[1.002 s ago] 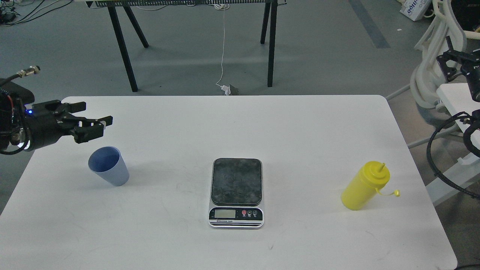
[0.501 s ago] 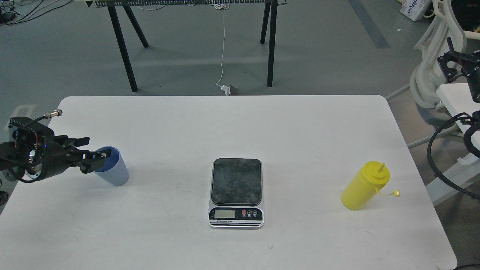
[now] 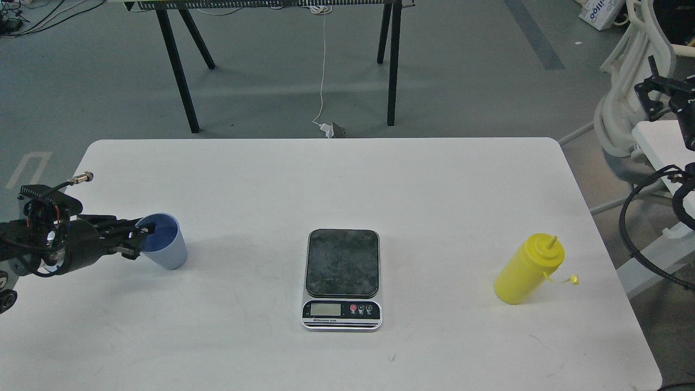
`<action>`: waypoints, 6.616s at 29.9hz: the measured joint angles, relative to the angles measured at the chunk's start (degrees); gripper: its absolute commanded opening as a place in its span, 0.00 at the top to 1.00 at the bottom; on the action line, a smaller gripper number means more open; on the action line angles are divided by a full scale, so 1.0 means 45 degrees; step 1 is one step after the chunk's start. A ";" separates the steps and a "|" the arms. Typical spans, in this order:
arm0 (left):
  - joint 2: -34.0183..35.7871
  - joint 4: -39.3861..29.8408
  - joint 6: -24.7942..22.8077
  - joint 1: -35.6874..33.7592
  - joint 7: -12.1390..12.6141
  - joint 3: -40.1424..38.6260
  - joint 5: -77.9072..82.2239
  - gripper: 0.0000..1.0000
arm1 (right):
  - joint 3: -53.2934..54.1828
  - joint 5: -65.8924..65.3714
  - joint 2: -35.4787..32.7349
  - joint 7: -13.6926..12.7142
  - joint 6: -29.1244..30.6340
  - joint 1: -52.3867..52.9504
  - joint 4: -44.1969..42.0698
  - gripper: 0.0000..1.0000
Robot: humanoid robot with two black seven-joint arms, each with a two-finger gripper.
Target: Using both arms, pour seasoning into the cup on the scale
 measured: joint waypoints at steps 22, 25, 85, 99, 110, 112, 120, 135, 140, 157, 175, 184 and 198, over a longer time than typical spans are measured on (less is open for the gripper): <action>-0.4060 -0.4368 -0.5574 -0.6085 0.1715 0.0074 -0.0375 0.94 | 0.1288 0.0038 -0.1223 -0.0017 0.0000 -0.1318 0.0015 0.00; -0.4972 -0.4333 -0.5738 -0.6023 0.2090 0.0822 -0.0039 0.94 | 0.1360 0.0050 -0.1536 -0.0019 0.0000 -0.1474 0.0009 0.00; -0.7406 0.4204 -0.4922 -0.3899 0.2458 -0.8050 -2.3665 0.00 | 0.3165 0.1953 -0.0021 0.0163 0.0000 -1.4516 0.9400 0.00; -0.7427 0.6578 -0.6640 -0.3573 0.2509 -0.8084 -2.4985 0.00 | 0.2218 0.0104 0.2656 0.0022 0.0000 -1.4552 0.9829 0.00; -0.7184 0.6575 -0.6641 -0.3565 0.2509 -0.8056 -2.4927 0.00 | 0.0691 -0.0092 0.3348 0.0019 0.0000 -1.2272 0.8599 0.00; -0.7115 0.6579 -0.6641 -0.3565 0.2509 -0.8056 -2.4927 0.00 | 0.0542 -0.0180 0.3417 0.0020 0.0000 -1.2239 0.8430 0.00; -0.6952 0.6575 -0.6640 -0.3565 0.2486 -0.8071 -2.4938 0.00 | 0.0410 -0.0250 0.3885 0.0033 0.0000 -1.1735 0.7529 0.01; -0.6671 0.6558 -0.6638 -0.3556 0.2466 -0.8055 -2.4947 0.00 | 0.0329 -0.1033 0.4880 0.0226 0.0000 -1.0339 0.6844 0.32; -0.6667 0.6561 -0.6638 -0.3559 0.2481 -0.8055 -2.4940 0.00 | 0.0356 -0.1037 0.4894 0.0235 0.0000 -0.9921 0.6561 0.46; -0.6369 0.6445 -0.6638 -0.3652 0.2411 -0.8099 -2.4964 0.00 | 0.1022 -0.4966 0.1961 0.0357 -0.0001 -0.5218 0.7206 0.58; -0.6599 0.6456 -0.6427 -0.3567 0.2397 -0.7932 -2.4864 0.00 | -0.4719 -1.3144 0.1402 0.0374 -0.1922 0.2437 0.7187 0.61; -0.6857 0.6499 -0.6582 -0.3407 0.1940 -0.8056 -2.4968 0.00 | -1.0440 -1.5339 0.1272 0.0569 -0.2824 0.7219 0.6916 0.61; -0.6574 0.6501 -0.6609 -0.3277 0.1728 -0.8094 -2.4984 0.00 | -1.3926 -1.9570 0.2816 0.1008 -0.5578 0.7337 0.6472 0.68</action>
